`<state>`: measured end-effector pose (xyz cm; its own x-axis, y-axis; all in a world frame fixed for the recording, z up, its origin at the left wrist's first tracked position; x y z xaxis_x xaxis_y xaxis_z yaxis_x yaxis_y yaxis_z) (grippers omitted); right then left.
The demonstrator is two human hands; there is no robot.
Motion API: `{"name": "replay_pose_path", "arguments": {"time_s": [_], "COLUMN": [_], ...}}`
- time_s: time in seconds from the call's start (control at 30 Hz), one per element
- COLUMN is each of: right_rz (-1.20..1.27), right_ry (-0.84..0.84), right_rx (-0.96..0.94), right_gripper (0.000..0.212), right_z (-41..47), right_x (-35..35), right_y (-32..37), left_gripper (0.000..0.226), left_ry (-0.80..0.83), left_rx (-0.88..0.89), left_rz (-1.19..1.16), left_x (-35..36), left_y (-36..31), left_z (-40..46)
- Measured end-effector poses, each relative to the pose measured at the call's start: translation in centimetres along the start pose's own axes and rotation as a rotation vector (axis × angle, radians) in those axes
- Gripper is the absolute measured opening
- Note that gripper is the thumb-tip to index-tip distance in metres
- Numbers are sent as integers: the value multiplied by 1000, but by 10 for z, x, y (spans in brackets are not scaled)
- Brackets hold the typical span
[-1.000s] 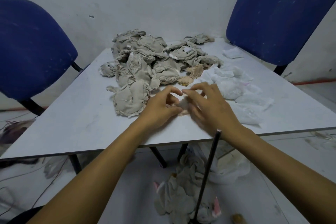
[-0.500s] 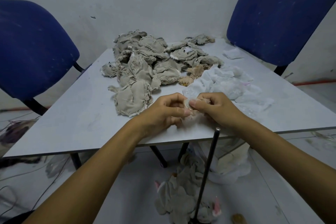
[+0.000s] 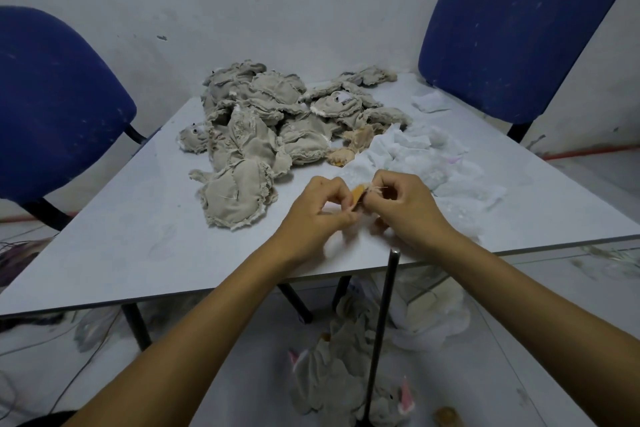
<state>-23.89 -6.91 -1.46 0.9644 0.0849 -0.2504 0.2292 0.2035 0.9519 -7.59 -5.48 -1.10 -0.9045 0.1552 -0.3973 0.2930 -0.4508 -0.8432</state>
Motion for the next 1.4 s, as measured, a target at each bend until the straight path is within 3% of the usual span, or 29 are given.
{"name": "replay_pose_path", "arguments": {"time_s": [0.1,0.17,0.27,0.3,0.4,0.47,0.53,0.57,0.63,0.7,0.87,1.0,1.07,1.13,1.23,1.33,1.4], "right_rz": [9,25,265,333,218,83,-9,-66,-213,-333,-769,-1077,-1207,-1221,-1166,-1159,-1168], "right_ry": [15,78,191,169,-42,-116,-144,-160,-207,-227,-208,-125,-38,39,136,110,64], "right_rx": [-15,-51,-7,8,-63,-106,-133,-154,-205,-248,-259,-71,64,205,254,244,225], "right_gripper": [18,19,18,25,29,34,34,32,31,31,23,20,33,44,41,39,23], "right_z": [-3,-4,-3,-1,2,3,4,4,8,16,77,139,157,166,175,176,178], "right_x": [-1,1,3,1,-4,0,5,8,11,14,18,12,9,7,3,-4,-6], "right_y": [0,2,4,4,5,6,8,9,14,21,31,28,15,1,-7,-7,-7], "left_gripper": [24,23,10,10,45,44,33,23,14,25,36,56,60,67,75,64,40], "left_ry": [102,24,-86,-20,250,194,27,-52,-141,-161,-159,9,99,195,293,278,218], "left_rx": [-163,-224,-220,-227,-253,-266,-291,-269,-134,2,105,27,14,-16,-97,-85,-84], "left_rz": [-436,-497,-543,-585,-567,-540,-549,-482,-125,159,507,558,570,562,534,548,553], "left_x": [1,0,-4,-6,-7,-6,-4,-4,-9,-10,-12,-12,-7,-3,-1,1,1], "left_y": [0,0,3,3,0,5,12,16,21,20,28,45,50,57,68,73,74], "left_z": [3,3,2,3,5,11,21,27,39,51,91,132,147,159,169,171,170]}}
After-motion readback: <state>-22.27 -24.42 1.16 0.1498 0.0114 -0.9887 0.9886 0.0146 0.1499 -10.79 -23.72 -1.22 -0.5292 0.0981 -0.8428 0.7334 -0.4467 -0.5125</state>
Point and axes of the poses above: each hand's wrist, its own z-axis towards the middle knuckle, its own x-axis out of the palm, y = z × x, the point moved 3 cm from there along z, towards the middle knuckle, and after that the axes turned 6 degrees about x, right-handed, at the moved point
